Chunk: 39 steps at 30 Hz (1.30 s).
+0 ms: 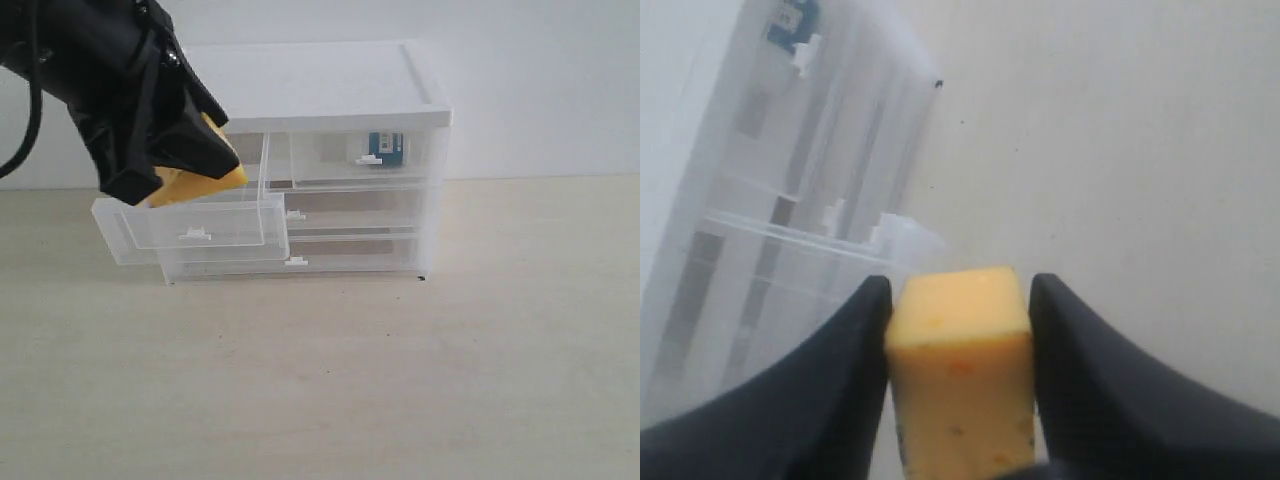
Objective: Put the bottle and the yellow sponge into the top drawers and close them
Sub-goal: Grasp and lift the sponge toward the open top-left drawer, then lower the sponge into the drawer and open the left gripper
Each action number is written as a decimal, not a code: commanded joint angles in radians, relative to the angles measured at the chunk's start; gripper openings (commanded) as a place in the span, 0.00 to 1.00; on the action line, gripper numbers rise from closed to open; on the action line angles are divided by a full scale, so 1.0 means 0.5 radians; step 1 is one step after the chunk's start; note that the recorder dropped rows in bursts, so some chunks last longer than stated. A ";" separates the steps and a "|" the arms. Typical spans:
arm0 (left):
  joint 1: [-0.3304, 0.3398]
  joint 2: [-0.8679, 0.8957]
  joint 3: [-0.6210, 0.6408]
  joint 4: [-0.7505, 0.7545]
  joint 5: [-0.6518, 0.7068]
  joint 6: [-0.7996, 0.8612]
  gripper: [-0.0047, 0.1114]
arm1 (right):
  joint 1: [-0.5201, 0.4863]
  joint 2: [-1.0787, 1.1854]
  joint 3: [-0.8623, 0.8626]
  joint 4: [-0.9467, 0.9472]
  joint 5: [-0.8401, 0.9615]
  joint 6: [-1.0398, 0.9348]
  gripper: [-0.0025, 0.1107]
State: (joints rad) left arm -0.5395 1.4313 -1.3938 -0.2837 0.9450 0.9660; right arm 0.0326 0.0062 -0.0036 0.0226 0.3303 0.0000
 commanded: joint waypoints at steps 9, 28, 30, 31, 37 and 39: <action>0.421 0.160 -0.114 -0.499 0.037 1.020 0.08 | -0.005 -0.012 0.007 -0.004 -0.018 0.000 0.03; 0.522 0.665 -0.292 -0.651 0.160 1.360 0.08 | -0.005 -0.012 0.007 -0.004 -0.018 0.000 0.03; 0.522 0.683 -0.292 -0.651 0.099 1.391 0.08 | -0.005 -0.012 0.007 -0.004 -0.018 0.000 0.03; 0.522 0.694 -0.292 -0.651 0.073 1.391 0.08 | -0.005 -0.012 0.007 -0.004 -0.018 0.000 0.03; 0.523 0.726 -0.292 -0.651 -0.029 1.480 0.08 | -0.005 -0.012 0.007 -0.004 -0.018 0.000 0.03; 0.527 0.726 -0.292 -0.651 -0.071 1.500 0.08 | -0.005 -0.012 0.007 -0.004 -0.018 0.000 0.03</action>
State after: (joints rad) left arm -0.2807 1.7970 -1.5345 -0.5974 0.9449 1.6963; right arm 0.0326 0.0062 -0.0036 0.0226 0.3303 0.0000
